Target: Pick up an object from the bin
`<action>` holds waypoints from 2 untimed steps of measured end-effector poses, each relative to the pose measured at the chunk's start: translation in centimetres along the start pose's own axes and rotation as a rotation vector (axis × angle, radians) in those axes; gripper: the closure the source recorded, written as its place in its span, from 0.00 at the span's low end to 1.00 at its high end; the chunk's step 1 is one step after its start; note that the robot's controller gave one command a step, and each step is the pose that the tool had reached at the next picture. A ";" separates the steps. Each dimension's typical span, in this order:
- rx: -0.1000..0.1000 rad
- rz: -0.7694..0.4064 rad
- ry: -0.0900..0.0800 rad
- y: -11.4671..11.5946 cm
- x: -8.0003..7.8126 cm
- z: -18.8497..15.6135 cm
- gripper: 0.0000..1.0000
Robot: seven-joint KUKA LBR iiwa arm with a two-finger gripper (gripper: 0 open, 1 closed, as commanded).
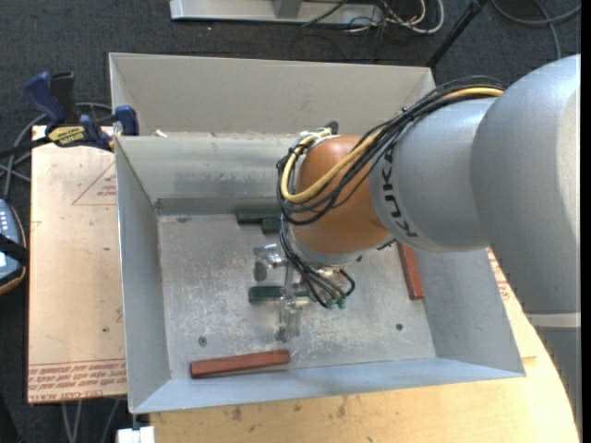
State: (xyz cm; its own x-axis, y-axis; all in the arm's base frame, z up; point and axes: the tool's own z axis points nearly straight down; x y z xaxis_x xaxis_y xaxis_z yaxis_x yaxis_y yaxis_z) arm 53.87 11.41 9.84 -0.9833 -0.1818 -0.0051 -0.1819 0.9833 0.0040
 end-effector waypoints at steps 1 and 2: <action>0.004 -0.191 0.001 -4.7 -6.0 2.9 0.00; 0.003 -0.191 0.001 -4.6 -6.0 2.8 1.00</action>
Offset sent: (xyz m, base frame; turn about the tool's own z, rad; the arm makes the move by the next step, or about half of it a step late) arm 0.0663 -0.0346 -0.0284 -0.1942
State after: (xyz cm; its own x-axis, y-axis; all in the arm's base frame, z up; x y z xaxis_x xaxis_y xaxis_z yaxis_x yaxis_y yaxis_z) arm 60.61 7.99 7.09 -0.9308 -0.3656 -0.0044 -0.3656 0.9308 0.0005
